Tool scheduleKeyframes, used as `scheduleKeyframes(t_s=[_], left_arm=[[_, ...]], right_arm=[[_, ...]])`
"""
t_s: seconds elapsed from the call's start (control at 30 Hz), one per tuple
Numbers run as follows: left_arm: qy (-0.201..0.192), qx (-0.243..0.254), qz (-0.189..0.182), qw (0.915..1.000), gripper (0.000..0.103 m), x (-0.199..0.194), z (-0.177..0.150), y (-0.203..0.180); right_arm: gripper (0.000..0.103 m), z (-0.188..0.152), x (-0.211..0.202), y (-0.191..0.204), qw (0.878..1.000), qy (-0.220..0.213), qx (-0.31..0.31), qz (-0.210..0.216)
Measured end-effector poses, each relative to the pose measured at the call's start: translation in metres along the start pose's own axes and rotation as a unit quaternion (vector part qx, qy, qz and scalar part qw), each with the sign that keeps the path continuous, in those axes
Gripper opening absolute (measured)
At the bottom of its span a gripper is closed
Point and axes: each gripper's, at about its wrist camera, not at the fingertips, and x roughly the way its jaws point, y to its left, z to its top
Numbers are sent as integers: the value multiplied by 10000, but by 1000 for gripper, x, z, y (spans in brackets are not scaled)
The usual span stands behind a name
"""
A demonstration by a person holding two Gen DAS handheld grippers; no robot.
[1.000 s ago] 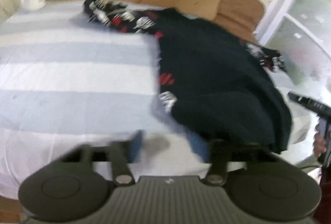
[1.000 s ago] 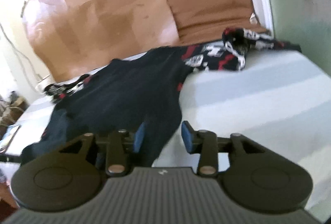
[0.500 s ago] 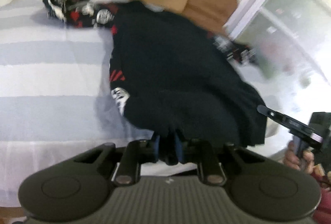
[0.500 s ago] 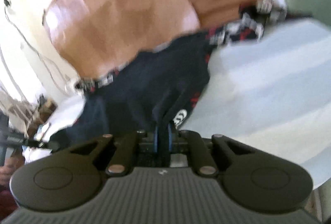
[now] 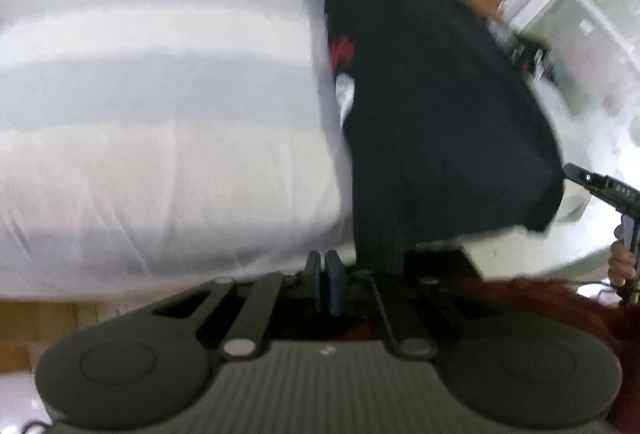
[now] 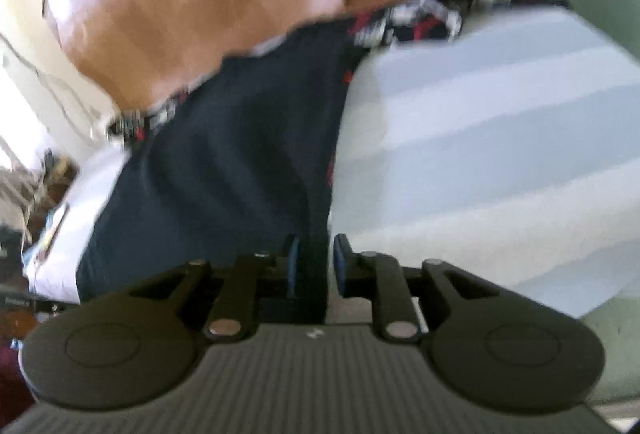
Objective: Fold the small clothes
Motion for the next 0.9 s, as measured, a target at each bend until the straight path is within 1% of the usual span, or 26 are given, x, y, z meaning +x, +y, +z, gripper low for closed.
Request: scheduleKeyframes(t_s=[0.03, 0.07, 0.13, 0.2, 0.23, 0.27, 0.3, 0.33, 0.37, 0.4, 0.43, 0.47, 0.5, 0.53, 0.6, 0.63, 0.7, 0.73, 0.77, 0.8, 0.83, 0.87, 0.9], left_arm=[[-318, 15, -47, 9995, 5, -14, 8, 1], [-635, 24, -120, 9979, 6, -27, 17, 1], [-1080, 99, -219, 9939, 9, -40, 39, -4], [-1407, 285, -230, 9894, 15, -38, 64, -16], [-1530, 386, -237, 9872, 18, -33, 76, -22], [-1617, 488, -239, 9854, 24, -26, 88, -30], [-1658, 565, -229, 9843, 26, -18, 98, -38], [-1660, 642, -246, 9837, 26, -7, 113, -45], [-1621, 711, -308, 9837, 26, 5, 126, -54], [-1559, 771, -396, 9840, 26, 19, 140, -61], [-1501, 802, -452, 9844, 26, 29, 148, -63], [-1442, 829, -464, 9850, 26, 40, 158, -71], [-1398, 876, -439, 9853, 26, 54, 169, -76], [-1367, 900, -389, 9857, 27, 65, 174, -79], [-1245, 882, -288, 9879, 28, 92, 185, -82], [-1153, 838, -276, 9894, 28, 104, 192, -82], [-1030, 773, -258, 9913, 27, 123, 200, -80], [-972, 767, -231, 9920, 27, 131, 204, -78], [-878, 758, -171, 9931, 27, 139, 207, -76], [-813, 771, -154, 9936, 23, 146, 210, -73], [-891, 851, -161, 9922, 23, 146, 209, -72], [-865, 925, -182, 9918, 24, 147, 210, -71], [-850, 950, -210, 9916, 24, 146, 210, -68]], right_arm=[[30, 6, -6, -2, 9998, -171, 1, -39], [30, 16, -11, -6, 9992, -388, 55, -105], [31, 33, -17, -15, 9964, -751, 257, -282], [31, 49, -16, -21, 9923, -1071, 366, -512], [33, 55, -15, -23, 9904, -1174, 353, -631], [35, 64, -12, -26, 9882, -1268, 325, -799], [39, 72, -9, -31, 9862, -1344, 346, -901], [42, 82, -7, -38, 9844, -1440, 479, -889], [43, 91, -4, -46, 9831, -1513, 650, -797], [46, 100, -2, -55, 9811, -1594, 841, -704], [54, 108, 1, -65, 9783, -1676, 1045, -632], [58, 117, 5, -76, 9740, -1755, 1297, -605], [65, 125, 11, -89, 9686, -1808, 1604, -581], [68, 129, 17, -99, 9636, -1825, 1886, -517], [68, 141, 36, -125, 9497, -1768, 2565, -305], [68, 147, 48, -139, 9417, -1693, 2891, -301], [68, 156, 68, -158, 9299, -1599, 3279, -475], [66, 161, 79, -166, 9258, -1579, 3385, -581], [62, 168, 89, -173, 9242, -1563, 3411, -714], [41, 174, 96, -177, 9245, -1540, 3397, -789], [11, 183, 104, -180, 9269, -1482, 3343, -841], [11, 192, 107, -179, 9288, -1465, 3288, -882], [11, 200, 106, -175, 9290, -1568, 3228, -902]])
